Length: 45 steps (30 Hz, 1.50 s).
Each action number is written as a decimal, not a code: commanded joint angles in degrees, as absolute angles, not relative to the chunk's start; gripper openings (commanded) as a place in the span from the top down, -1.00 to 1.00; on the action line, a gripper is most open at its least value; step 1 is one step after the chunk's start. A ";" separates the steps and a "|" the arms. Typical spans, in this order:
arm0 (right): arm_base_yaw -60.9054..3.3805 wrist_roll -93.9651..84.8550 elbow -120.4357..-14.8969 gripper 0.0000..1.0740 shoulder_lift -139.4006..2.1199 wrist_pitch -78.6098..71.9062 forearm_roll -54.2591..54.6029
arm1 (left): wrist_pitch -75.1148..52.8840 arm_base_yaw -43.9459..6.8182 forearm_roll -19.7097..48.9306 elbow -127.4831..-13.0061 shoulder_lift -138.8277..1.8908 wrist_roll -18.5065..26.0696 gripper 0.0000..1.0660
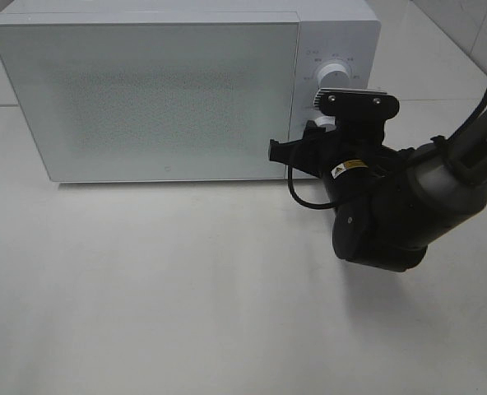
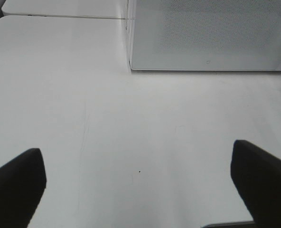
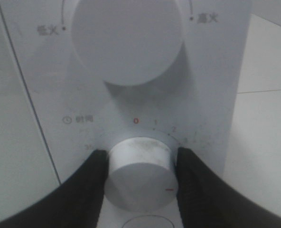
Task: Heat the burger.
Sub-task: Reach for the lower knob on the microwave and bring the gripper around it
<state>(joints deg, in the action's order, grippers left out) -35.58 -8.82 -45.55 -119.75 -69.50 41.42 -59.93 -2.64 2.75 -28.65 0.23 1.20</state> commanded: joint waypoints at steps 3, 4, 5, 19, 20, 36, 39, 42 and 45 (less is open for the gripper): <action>-35.35 1.49 -46.18 0.80 -119.58 -71.10 41.48 | -59.42 -2.52 3.21 -28.48 1.72 1.15 -0.83; -35.35 1.49 -46.18 0.80 -119.58 -71.10 41.48 | -59.42 -2.52 3.21 -28.48 1.72 1.15 -0.83; -35.35 5.04 -46.18 0.80 -119.58 -71.16 41.48 | -59.42 -2.52 3.21 -28.48 1.72 1.15 -0.83; -35.35 27.79 -46.18 0.80 -119.58 -71.56 41.02 | -59.42 -2.52 3.21 -28.48 1.72 1.15 -0.83; -35.35 27.79 -46.18 0.80 -119.58 -71.56 41.02 | -59.42 -2.52 3.21 -28.48 1.72 1.15 -0.83; -35.35 49.85 -46.18 0.80 -119.58 -73.51 41.02 | -59.42 -2.52 3.21 -28.48 1.72 1.15 -0.83; -35.35 52.43 -46.18 0.80 -119.58 -74.89 41.08 | -59.42 -2.52 3.21 -28.48 1.72 1.15 -0.83; -35.35 56.89 -46.18 0.80 -119.58 -75.86 41.08 | -59.42 -2.52 3.21 -28.48 1.72 1.15 -0.83; -35.35 63.25 -46.18 0.80 -119.58 -75.86 41.20 | -59.42 -2.52 3.21 -28.48 1.72 1.15 -0.83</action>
<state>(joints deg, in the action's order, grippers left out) -35.58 57.18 -45.55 -119.75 -69.50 42.00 -59.93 -2.64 2.75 -28.65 0.23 1.20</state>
